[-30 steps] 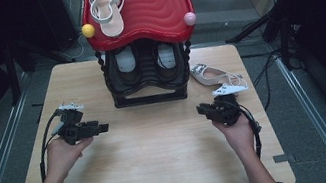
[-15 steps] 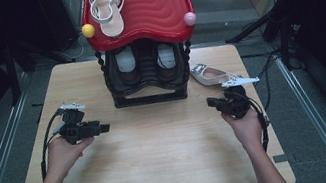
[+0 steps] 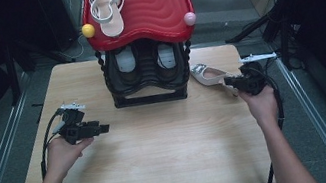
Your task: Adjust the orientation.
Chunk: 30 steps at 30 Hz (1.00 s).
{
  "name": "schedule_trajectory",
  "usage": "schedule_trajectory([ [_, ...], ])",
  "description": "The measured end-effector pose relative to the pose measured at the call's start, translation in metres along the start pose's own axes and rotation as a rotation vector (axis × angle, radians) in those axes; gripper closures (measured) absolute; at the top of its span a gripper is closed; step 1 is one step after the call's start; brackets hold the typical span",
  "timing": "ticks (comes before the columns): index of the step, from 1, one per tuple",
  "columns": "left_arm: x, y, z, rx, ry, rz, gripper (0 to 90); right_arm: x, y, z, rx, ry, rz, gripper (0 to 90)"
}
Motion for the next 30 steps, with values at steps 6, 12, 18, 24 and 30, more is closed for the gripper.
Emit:
schedule_trajectory([
  [6, 0.002, 0.001, 0.000, 0.005, -0.005, 0.010, 44.0, 0.004, 0.018, -0.007, 0.011, -0.008, 0.032, 90.0],
  [12, 0.002, 0.001, 0.000, 0.004, 0.000, 0.018, 44.1, 0.013, 0.039, -0.013, 0.058, 0.005, 0.050, 90.0],
  [18, 0.003, 0.001, 0.001, 0.009, -0.006, 0.021, 44.1, 0.033, 0.050, -0.008, 0.083, -0.043, 0.059, 90.0],
  [24, 0.004, 0.001, 0.001, 0.017, -0.008, 0.018, 44.1, 0.048, 0.053, -0.001, 0.092, -0.068, 0.079, 90.0],
  [30, 0.005, 0.002, 0.001, 0.021, -0.012, 0.020, 44.2, 0.051, 0.052, 0.002, 0.078, -0.071, 0.087, 90.0],
])
Point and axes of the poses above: each handheld gripper's, and its own axes: x roughly forward along the jaws, z roughly out of its underside, y roughly to its right, the point moved 4 cm from there along x, roughly forward along the jaws, and after that the axes turned 3 degrees about -y, right-handed, at the moved point
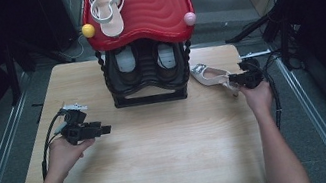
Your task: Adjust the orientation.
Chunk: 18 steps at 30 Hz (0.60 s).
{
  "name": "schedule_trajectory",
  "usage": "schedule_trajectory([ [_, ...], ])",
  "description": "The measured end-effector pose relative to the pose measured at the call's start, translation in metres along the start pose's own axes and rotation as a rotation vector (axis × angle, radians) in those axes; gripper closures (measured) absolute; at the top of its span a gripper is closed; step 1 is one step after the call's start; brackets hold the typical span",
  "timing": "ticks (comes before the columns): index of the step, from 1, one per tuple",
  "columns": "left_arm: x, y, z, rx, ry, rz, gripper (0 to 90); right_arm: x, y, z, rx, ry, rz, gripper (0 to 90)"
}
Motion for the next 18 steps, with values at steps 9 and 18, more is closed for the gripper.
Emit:
schedule_trajectory([
  [9, 0.001, 0.000, 0.000, 0.003, -0.004, -0.001, 44.2, 0.006, -0.007, 0.005, -0.007, -0.027, -0.003, 90.0],
  [18, 0.002, 0.000, 0.000, 0.004, -0.008, -0.001, 44.3, 0.006, -0.016, 0.007, 0.002, -0.044, -0.032, 90.0],
])
Point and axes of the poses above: each handheld gripper's, and its own axes: x roughly forward along the jaws, z roughly out of its underside, y roughly to its right, the point moved 4 cm from there along x, roughly forward along the jaws, and after that the axes turned 3 degrees about -y, right-handed, at the moved point
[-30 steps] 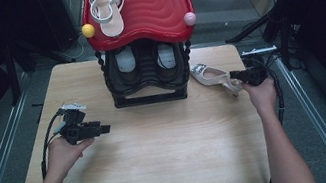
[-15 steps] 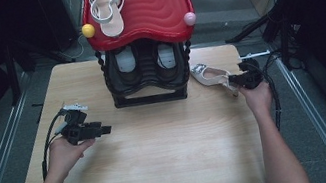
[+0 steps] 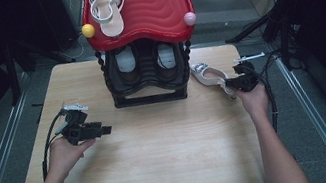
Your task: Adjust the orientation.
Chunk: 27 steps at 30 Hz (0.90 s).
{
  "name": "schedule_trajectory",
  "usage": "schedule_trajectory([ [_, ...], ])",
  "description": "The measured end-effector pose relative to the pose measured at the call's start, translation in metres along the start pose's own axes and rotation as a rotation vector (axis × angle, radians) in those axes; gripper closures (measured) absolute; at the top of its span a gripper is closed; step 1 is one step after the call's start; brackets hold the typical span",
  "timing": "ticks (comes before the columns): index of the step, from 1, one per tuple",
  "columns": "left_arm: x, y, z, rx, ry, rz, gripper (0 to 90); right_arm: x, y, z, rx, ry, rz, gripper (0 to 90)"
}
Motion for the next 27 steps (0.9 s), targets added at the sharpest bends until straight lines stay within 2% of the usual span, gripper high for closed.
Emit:
schedule_trajectory([
  [9, -0.001, -0.002, 0.000, -0.004, 0.002, 0.000, 44.3, 0.007, -0.017, -0.002, 0.028, -0.016, -0.019, 90.0],
  [15, 0.000, -0.002, 0.000, -0.003, 0.002, -0.002, 44.2, 0.010, -0.024, 0.001, 0.060, -0.003, -0.038, 90.0],
  [20, -0.001, -0.001, -0.001, -0.006, 0.006, 0.002, 44.2, 0.014, -0.033, -0.001, 0.078, -0.013, -0.035, 90.0],
  [22, -0.001, -0.003, -0.001, -0.008, 0.005, 0.001, 44.3, 0.016, -0.036, -0.001, 0.068, -0.003, -0.027, 90.0],
  [23, -0.001, -0.003, -0.001, -0.012, 0.005, 0.001, 44.3, 0.016, -0.037, 0.000, 0.081, -0.007, -0.026, 90.0],
  [24, -0.001, -0.003, -0.001, -0.011, 0.006, 0.001, 44.2, 0.015, -0.040, 0.000, 0.118, -0.019, -0.028, 90.0],
  [27, -0.001, -0.003, -0.001, -0.011, 0.009, -0.001, 44.2, 0.015, -0.040, -0.001, 0.130, -0.021, -0.032, 90.0],
])
Point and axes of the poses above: each handheld gripper's, and its own axes: x roughly forward along the jaws, z roughly out of its underside, y roughly to its right, the point moved 4 cm from there along x, roughly forward along the jaws, and after that the axes turned 3 degrees about -y, right-handed, at the moved point
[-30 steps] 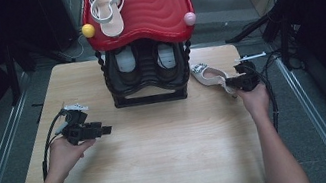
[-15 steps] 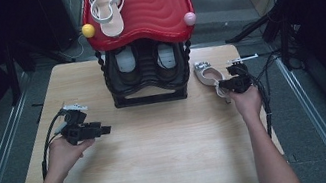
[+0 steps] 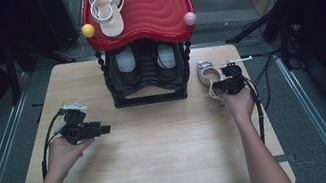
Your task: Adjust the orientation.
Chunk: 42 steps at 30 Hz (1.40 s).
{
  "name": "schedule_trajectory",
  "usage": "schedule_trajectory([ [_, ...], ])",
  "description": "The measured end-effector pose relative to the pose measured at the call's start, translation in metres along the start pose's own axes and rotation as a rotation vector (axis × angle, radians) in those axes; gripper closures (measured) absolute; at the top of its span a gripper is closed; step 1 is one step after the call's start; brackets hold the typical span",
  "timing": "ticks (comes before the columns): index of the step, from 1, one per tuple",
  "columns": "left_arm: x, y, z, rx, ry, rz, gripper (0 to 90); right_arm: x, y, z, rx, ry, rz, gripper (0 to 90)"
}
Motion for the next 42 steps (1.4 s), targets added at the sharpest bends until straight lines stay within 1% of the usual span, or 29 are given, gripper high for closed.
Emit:
schedule_trajectory([
  [2, 0.000, 0.000, 0.000, 0.000, 0.000, -0.001, 44.2, 0.001, -0.003, -0.001, -0.009, -0.010, 0.004, 90.0],
  [5, -0.001, 0.000, 0.000, -0.001, 0.000, 0.001, 44.2, 0.002, -0.004, -0.001, -0.020, -0.006, 0.009, 90.0],
  [9, -0.001, 0.000, 0.000, -0.001, -0.001, 0.001, 44.2, 0.000, -0.003, -0.001, -0.014, 0.000, 0.007, 90.0],
  [11, -0.001, 0.000, 0.000, -0.003, 0.001, 0.000, 44.2, -0.002, -0.002, -0.001, -0.021, 0.003, 0.019, 90.0],
  [13, -0.001, 0.000, 0.000, -0.003, 0.000, 0.001, 44.2, -0.003, 0.001, -0.003, -0.057, 0.017, 0.034, 89.9],
  [15, -0.001, 0.000, 0.000, -0.002, -0.001, 0.002, 44.2, -0.006, 0.003, -0.004, -0.067, 0.015, 0.044, 87.9],
  [16, -0.001, 0.000, 0.000, -0.002, 0.000, 0.002, 44.2, -0.008, 0.004, -0.005, -0.068, 0.014, 0.056, 87.5],
  [18, -0.001, 0.000, 0.000, -0.004, 0.000, 0.003, 44.2, -0.011, 0.006, -0.006, -0.068, 0.016, 0.064, 85.7],
  [21, -0.001, 0.000, 0.000, -0.003, 0.000, 0.002, 44.2, -0.018, 0.008, -0.011, -0.065, 0.048, 0.060, 83.4],
  [23, 0.000, 0.000, 0.000, -0.002, -0.001, 0.002, 44.2, -0.024, 0.008, -0.014, -0.053, 0.066, 0.044, 82.9],
  [26, 0.000, 0.000, 0.000, -0.002, -0.002, 0.004, 44.2, -0.028, 0.005, -0.020, -0.071, 0.070, 0.056, 81.9],
  [30, -0.001, 0.000, 0.000, -0.002, 0.000, 0.004, 44.2, -0.030, 0.000, -0.027, -0.083, 0.093, 0.046, 80.8],
  [32, -0.001, 0.000, 0.000, -0.002, -0.001, 0.005, 44.2, -0.029, -0.002, -0.030, -0.082, 0.078, 0.041, 80.4],
  [35, 0.000, 0.001, 0.001, -0.001, -0.001, 0.007, 44.2, -0.025, -0.005, -0.031, -0.087, 0.078, 0.034, 79.7],
  [39, -0.001, 0.001, 0.000, -0.001, 0.001, 0.006, 44.2, -0.014, -0.008, -0.030, -0.078, 0.055, 0.032, 78.1],
  [41, -0.001, 0.001, 0.000, -0.001, 0.001, 0.008, 44.2, -0.006, -0.009, -0.030, -0.088, 0.043, 0.037, 77.0],
  [42, -0.001, 0.001, 0.001, 0.000, 0.001, 0.008, 44.2, -0.004, -0.008, -0.030, -0.088, 0.044, 0.032, 76.5],
])
Point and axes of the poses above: each handheld gripper's, and its own axes: x roughly forward along the jaws, z roughly out of its underside, y roughly to its right, the point moved 4 cm from there along x, roughly forward along the jaws, and after that the axes turned 3 degrees about -y, right-handed, at the moved point
